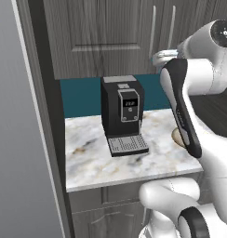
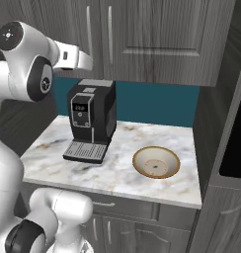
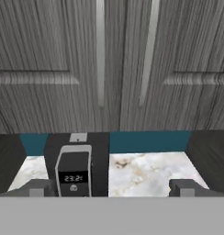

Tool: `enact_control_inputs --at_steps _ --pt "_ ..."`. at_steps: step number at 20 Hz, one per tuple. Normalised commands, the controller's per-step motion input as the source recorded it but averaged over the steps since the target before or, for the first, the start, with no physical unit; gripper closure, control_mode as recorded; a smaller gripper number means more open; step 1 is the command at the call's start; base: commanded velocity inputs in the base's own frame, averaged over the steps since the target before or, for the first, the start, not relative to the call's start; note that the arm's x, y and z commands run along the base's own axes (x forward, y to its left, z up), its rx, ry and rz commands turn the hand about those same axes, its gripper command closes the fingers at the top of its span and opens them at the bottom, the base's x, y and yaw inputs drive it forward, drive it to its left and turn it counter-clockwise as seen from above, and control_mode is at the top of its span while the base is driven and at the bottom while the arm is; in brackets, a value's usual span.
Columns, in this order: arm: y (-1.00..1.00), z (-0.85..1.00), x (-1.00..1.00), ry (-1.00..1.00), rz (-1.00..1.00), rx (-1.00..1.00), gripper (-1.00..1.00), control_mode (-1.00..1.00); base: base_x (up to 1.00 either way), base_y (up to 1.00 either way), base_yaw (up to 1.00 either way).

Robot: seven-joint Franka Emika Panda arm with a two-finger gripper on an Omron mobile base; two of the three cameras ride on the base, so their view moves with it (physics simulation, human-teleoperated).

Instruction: Open the cabinet and setup a tea strainer by placing it in the bowl upright.

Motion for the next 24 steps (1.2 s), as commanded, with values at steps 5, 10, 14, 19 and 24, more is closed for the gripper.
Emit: enact_control_inputs --at_steps 5,10,14,19,24 --pt "-0.06 0.35 0.0 0.0 -0.05 0.12 -1.0 -1.0 0.0 0.0 0.0" --pt "-0.04 0.01 0.14 -0.02 0.0 0.12 -1.0 -1.0 0.0 0.0 0.0" --pt "0.0 0.0 0.28 0.0 0.01 0.0 -1.0 -1.0 0.0 0.0 0.0" --pt "0.0 0.0 0.41 0.0 0.02 0.0 -1.0 -1.0 0.0 0.0 0.0" --pt "0.0 0.0 0.45 0.0 0.0 0.0 -1.0 -1.0 0.0 0.0 0.0"
